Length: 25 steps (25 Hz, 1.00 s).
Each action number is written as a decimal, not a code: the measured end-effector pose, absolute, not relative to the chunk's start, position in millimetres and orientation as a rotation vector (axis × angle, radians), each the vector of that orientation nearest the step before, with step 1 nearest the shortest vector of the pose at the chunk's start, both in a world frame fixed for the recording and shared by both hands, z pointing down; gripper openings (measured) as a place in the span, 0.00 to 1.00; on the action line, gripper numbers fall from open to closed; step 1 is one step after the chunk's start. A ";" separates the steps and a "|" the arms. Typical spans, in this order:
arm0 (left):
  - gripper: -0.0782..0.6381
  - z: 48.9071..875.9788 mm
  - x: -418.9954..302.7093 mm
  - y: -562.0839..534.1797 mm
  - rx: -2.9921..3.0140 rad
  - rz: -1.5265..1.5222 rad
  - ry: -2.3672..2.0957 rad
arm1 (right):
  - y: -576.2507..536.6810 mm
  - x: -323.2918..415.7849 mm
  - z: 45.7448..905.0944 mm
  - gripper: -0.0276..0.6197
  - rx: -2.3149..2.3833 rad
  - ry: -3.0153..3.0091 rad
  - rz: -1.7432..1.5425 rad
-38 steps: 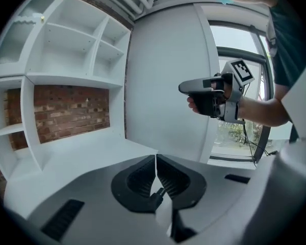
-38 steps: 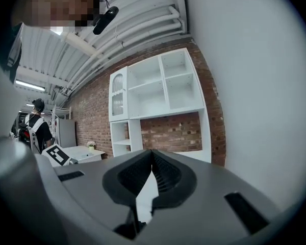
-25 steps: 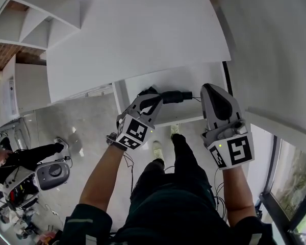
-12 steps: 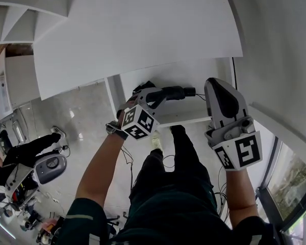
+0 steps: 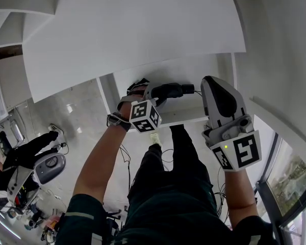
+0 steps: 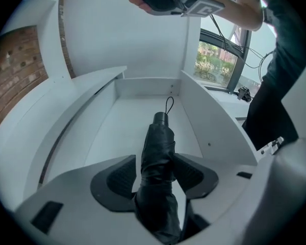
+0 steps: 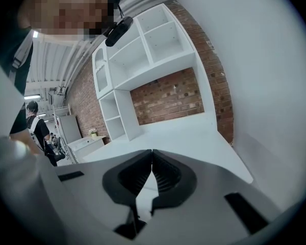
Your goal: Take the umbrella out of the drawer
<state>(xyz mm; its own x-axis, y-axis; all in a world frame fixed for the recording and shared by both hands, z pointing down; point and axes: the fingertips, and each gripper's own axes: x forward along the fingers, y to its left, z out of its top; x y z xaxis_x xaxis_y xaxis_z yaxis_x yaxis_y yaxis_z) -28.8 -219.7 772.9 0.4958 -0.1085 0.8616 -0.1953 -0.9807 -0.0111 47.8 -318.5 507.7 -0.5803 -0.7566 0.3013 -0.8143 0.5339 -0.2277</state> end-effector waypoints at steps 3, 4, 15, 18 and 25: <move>0.43 783.5 -25.3 -218.7 2.631 1.558 -0.223 | -319.9 50.4 511.0 0.05 1.351 -2.590 0.529; 0.43 786.4 -24.3 -218.6 2.625 1.568 -0.212 | -320.0 51.0 512.1 0.05 1.352 -2.587 0.533; 0.53 801.3 -20.0 -207.0 2.550 1.653 -0.064 | -318.9 62.1 515.7 0.05 1.364 -2.559 0.558; 0.53 811.9 -17.6 -214.9 2.533 1.721 -0.104 | -318.9 63.7 517.3 0.05 1.356 -2.558 0.562; 0.47 830.2 -12.1 -214.6 2.515 1.798 -0.072 | -314.5 67.7 529.1 0.05 1.325 -2.543 0.578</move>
